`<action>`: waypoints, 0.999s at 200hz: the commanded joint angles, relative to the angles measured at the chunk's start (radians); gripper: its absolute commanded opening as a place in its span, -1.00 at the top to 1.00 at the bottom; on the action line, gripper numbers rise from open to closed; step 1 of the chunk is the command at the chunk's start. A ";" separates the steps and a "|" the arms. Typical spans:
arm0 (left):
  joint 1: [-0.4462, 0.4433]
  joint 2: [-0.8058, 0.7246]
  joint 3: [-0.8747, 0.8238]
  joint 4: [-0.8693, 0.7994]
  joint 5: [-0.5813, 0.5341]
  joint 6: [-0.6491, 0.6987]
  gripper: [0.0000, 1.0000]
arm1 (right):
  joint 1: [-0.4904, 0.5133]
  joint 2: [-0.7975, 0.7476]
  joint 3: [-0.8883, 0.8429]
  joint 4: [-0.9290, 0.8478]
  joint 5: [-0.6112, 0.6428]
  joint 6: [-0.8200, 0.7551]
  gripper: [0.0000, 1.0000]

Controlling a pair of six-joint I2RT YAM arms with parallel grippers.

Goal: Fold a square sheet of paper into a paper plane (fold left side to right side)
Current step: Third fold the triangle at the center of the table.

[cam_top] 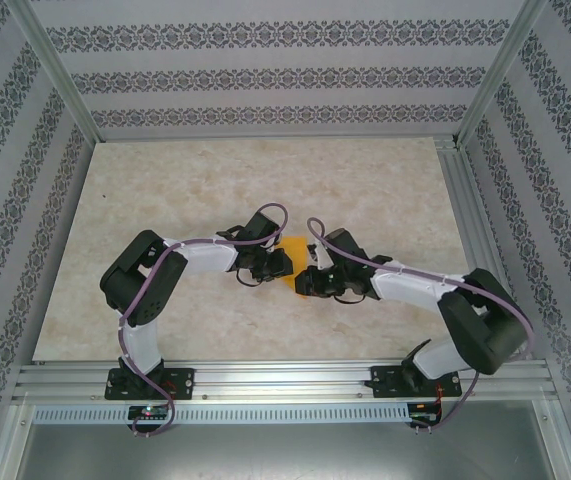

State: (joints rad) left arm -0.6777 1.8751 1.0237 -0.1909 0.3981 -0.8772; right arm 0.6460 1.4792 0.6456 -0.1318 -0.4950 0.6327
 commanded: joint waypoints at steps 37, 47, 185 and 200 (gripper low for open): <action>-0.019 0.043 -0.015 -0.041 -0.051 0.013 0.58 | 0.001 0.119 0.061 0.038 -0.038 0.013 0.58; -0.019 0.043 -0.014 -0.042 -0.051 0.013 0.58 | 0.001 0.126 0.058 0.039 -0.040 0.015 0.59; -0.020 0.055 -0.008 -0.053 -0.066 0.020 0.59 | -0.001 0.146 0.018 -0.043 0.010 -0.020 0.59; -0.020 0.057 -0.008 -0.051 -0.064 0.021 0.59 | 0.000 0.138 -0.004 -0.048 0.018 -0.019 0.59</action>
State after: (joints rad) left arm -0.6823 1.8759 1.0237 -0.1909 0.3866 -0.8761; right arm 0.6456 1.6211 0.6815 -0.1284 -0.5068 0.6312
